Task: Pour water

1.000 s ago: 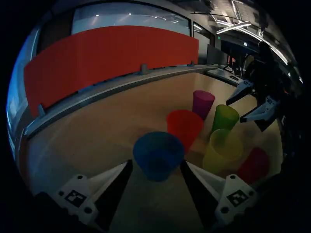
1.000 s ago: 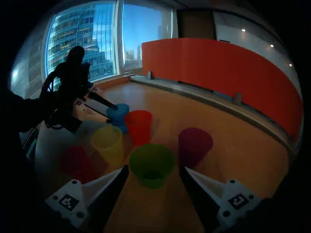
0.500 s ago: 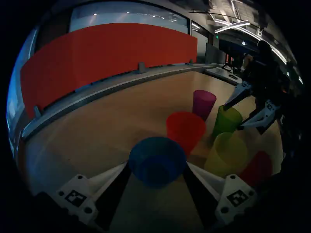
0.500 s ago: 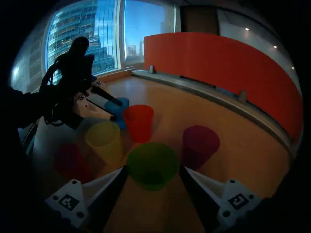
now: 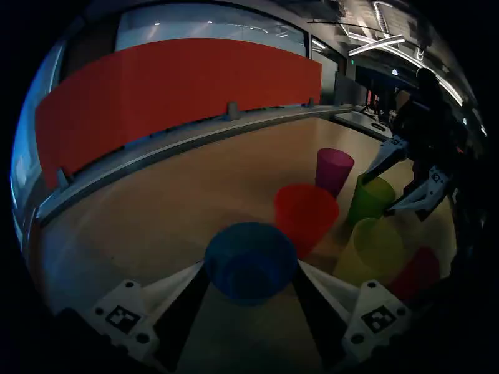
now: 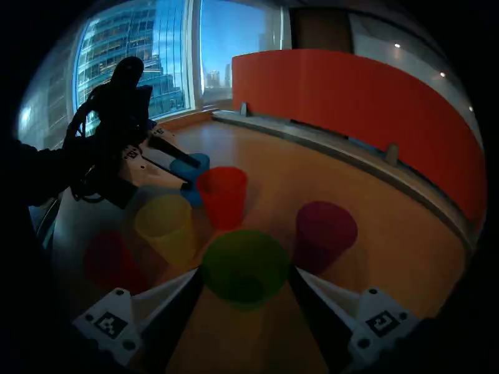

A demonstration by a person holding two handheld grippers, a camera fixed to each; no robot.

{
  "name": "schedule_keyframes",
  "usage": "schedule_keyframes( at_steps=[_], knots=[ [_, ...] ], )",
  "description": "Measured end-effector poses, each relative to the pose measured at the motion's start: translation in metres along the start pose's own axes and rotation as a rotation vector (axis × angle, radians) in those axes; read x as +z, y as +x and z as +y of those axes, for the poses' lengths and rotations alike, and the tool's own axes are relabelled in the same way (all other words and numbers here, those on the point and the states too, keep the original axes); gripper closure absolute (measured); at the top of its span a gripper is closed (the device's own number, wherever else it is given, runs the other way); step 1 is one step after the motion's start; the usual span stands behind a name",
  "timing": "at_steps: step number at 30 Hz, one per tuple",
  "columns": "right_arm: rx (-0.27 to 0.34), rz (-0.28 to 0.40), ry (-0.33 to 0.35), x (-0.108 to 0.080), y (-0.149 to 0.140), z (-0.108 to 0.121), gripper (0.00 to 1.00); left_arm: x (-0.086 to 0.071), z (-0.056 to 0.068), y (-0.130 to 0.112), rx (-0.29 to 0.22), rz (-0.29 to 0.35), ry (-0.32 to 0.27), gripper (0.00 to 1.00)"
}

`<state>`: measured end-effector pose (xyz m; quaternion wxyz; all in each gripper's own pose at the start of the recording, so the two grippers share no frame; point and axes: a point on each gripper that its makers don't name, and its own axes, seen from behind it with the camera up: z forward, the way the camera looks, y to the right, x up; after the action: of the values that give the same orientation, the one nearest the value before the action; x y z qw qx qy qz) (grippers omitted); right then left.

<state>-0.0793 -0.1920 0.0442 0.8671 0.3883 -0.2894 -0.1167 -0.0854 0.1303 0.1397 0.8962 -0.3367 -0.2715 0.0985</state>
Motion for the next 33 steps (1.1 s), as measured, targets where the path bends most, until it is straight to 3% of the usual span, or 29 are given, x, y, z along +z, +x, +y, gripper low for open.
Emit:
schedule_keyframes(
  at_steps=[17, 21, 33],
  knots=[
    [-0.02, -0.009, -0.009, 0.009, 0.0, 0.001, 0.0, -0.001, 0.001, 0.0, -0.002, -0.005, -0.009, 0.13],
    [-0.027, -0.008, -0.015, 0.011, 0.001, 0.002, 0.07, -0.001, 0.001, -0.001, 0.0, -0.006, -0.01, 0.13],
    [-0.028, 0.029, -0.028, 0.001, 0.013, 0.003, 0.09, -0.004, 0.004, -0.002, 0.003, -0.009, -0.013, 0.14]
  ],
)
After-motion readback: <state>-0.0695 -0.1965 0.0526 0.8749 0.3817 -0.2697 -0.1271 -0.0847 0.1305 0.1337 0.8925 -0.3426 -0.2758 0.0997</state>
